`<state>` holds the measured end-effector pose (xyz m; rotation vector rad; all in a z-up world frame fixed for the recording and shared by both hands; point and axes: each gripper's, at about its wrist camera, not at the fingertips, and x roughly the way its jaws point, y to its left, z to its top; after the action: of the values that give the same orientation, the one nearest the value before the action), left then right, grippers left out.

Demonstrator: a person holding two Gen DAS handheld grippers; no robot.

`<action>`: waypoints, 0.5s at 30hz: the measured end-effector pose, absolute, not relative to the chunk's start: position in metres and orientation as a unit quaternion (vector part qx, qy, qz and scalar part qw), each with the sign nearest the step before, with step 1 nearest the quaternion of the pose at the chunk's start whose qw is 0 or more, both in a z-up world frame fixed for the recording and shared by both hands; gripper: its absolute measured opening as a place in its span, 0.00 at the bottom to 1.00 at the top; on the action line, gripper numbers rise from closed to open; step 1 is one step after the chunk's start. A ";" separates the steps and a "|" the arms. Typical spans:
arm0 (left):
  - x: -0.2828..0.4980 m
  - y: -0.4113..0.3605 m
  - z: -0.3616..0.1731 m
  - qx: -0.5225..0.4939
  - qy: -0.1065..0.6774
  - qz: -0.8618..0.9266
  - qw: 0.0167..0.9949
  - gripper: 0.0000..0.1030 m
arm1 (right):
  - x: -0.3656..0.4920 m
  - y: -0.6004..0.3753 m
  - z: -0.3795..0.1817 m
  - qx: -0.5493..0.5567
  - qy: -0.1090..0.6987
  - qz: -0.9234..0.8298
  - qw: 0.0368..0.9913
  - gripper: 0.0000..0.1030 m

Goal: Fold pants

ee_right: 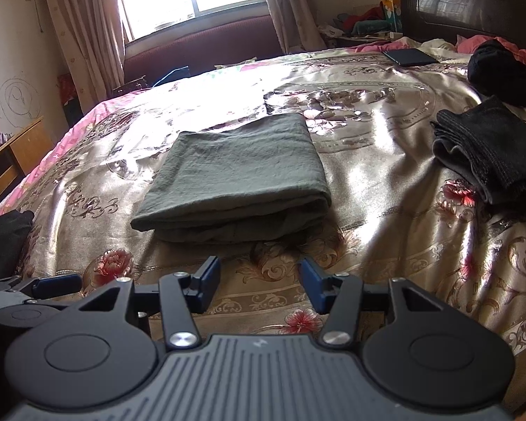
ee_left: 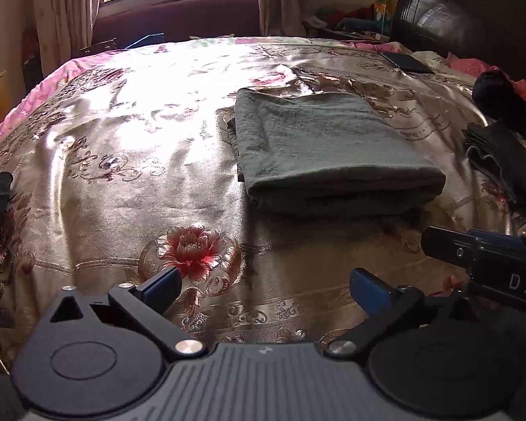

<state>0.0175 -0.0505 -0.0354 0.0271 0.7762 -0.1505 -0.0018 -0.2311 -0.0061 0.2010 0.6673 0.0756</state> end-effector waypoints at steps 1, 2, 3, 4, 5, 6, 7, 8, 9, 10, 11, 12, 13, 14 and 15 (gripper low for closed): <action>0.017 -0.051 -0.035 0.014 0.377 -0.075 0.923 1.00 | -0.002 -0.231 -0.006 0.099 0.328 0.036 0.939 0.51; 0.017 -0.051 -0.035 0.015 0.377 -0.076 0.923 1.00 | -0.002 -0.231 -0.006 0.099 0.329 0.035 0.939 0.51; 0.017 -0.051 -0.035 0.015 0.377 -0.078 0.923 1.00 | -0.002 -0.231 -0.006 0.097 0.328 0.035 0.939 0.51; 0.017 -0.051 -0.035 0.014 0.378 -0.078 0.923 1.00 | -0.002 -0.230 -0.006 0.096 0.327 0.036 0.940 0.51; 0.017 -0.050 -0.035 0.012 0.378 -0.079 0.922 1.00 | -0.002 -0.229 -0.006 0.094 0.326 0.035 0.940 0.51; 0.018 -0.050 -0.035 0.011 0.379 -0.079 0.922 1.00 | -0.003 -0.229 -0.005 0.092 0.325 0.035 0.940 0.51; 0.018 -0.049 -0.035 0.009 0.381 -0.078 0.921 1.00 | -0.003 -0.228 -0.005 0.092 0.325 0.035 0.941 0.52; 0.019 -0.048 -0.035 0.008 0.383 -0.078 0.921 1.00 | -0.002 -0.229 -0.005 0.092 0.325 0.035 0.941 0.52; 0.019 -0.047 -0.035 0.007 0.384 -0.077 0.920 1.00 | -0.002 -0.229 -0.005 0.092 0.326 0.034 0.940 0.52; 0.020 -0.047 -0.035 0.007 0.384 -0.076 0.920 1.00 | -0.002 -0.229 -0.006 0.093 0.326 0.034 0.940 0.52; 0.020 -0.046 -0.035 0.006 0.384 -0.075 0.920 1.00 | -0.002 -0.229 -0.006 0.093 0.327 0.033 0.940 0.52; 0.020 -0.045 -0.035 0.004 0.385 -0.073 0.920 1.00 | -0.002 -0.229 -0.005 0.092 0.326 0.033 0.940 0.52; 0.020 -0.044 -0.036 0.003 0.385 -0.072 0.920 1.00 | -0.002 -0.229 -0.005 0.092 0.325 0.032 0.941 0.52; 0.021 -0.043 -0.036 0.001 0.385 -0.071 0.920 1.00 | -0.002 -0.229 -0.005 0.091 0.325 0.032 0.941 0.52; 0.021 -0.042 -0.036 -0.001 0.384 -0.068 0.921 1.00 | -0.002 -0.229 -0.005 0.091 0.326 0.032 0.941 0.52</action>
<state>0.0215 -0.0415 -0.0359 -0.0022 0.7899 -0.1401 -0.0023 -0.2289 -0.0053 0.1863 0.6644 0.0645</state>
